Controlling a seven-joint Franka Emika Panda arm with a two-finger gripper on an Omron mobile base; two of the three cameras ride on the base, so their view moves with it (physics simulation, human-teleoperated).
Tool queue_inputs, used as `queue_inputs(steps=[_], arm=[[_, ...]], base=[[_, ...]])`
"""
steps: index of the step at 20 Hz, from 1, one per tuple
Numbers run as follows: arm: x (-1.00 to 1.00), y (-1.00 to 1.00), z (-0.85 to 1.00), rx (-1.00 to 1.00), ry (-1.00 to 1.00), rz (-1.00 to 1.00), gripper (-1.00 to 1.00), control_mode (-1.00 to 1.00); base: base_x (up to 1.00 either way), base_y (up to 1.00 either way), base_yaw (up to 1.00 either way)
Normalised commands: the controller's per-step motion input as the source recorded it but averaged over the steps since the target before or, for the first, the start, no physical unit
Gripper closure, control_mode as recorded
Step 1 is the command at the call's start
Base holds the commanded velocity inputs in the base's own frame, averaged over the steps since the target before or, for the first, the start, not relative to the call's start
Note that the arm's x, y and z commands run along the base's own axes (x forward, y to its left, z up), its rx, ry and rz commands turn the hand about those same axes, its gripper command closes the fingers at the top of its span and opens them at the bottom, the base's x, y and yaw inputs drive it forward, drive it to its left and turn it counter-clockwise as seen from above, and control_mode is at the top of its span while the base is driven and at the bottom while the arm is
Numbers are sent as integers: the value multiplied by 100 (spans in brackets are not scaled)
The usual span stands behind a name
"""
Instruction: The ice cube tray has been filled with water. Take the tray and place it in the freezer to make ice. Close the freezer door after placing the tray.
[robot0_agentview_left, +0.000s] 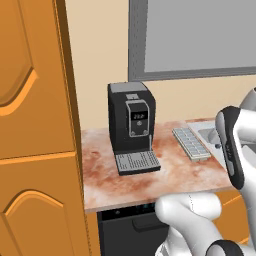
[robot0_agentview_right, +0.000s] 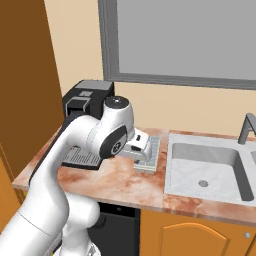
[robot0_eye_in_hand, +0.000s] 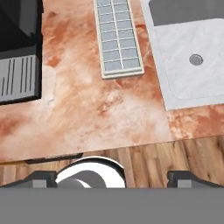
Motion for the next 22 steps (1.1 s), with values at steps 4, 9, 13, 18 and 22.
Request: queue_inputs(steps=[4,9,13,18,22], arm=[[0,-18,-5,-1,-4,13,-100,-100],[32,-13,-10,1,-3,10,-100,-100],[72,0,-10,0,-3,18,-100,-100],[72,0,-1,0,0,16,-100,-100],[60,-2,-1,0,0,17,-100,-100]], base=[[0,0,0],[0,0,0],[0,0,0],[0,0,0],[0,0,0]])
